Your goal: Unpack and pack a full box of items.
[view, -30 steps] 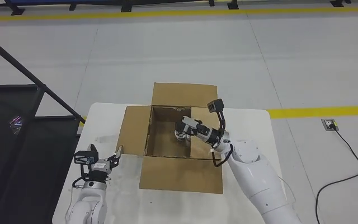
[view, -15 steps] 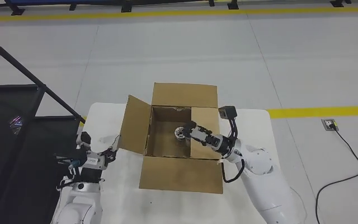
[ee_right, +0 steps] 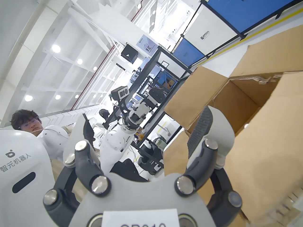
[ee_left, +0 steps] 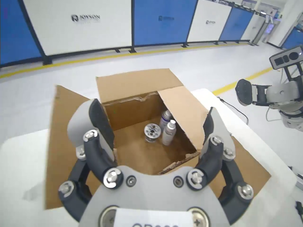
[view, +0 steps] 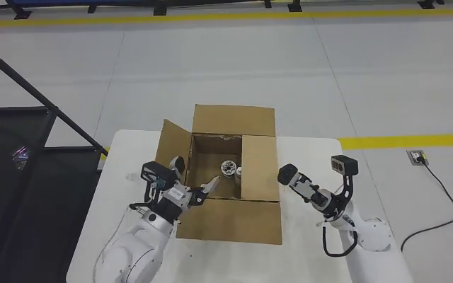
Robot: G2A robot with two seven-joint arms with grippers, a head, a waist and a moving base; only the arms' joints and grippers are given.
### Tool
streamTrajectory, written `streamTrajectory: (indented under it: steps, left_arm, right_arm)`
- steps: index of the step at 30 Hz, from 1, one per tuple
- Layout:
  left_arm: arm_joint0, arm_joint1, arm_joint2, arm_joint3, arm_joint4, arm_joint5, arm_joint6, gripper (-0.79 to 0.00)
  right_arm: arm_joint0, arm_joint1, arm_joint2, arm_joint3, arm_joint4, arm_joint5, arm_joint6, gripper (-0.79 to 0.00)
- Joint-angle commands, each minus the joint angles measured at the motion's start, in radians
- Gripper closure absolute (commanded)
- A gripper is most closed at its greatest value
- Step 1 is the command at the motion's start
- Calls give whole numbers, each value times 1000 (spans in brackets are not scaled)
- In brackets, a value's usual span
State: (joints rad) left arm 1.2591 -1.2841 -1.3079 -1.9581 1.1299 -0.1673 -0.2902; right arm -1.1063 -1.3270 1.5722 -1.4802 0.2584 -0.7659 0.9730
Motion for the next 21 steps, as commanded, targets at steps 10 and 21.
streamTrajectory:
  steps: [10,21]
  left_arm:
    - [-115,-16,47,104,-197,77,-174,-785]
    - [-165,-27,80,205,-350,62,-202,-785]
  right_arm:
    - [-28,7,34,-3,33,-20,-31,-785]
    - [-8,12,28,-29,-2,45,-96,-785]
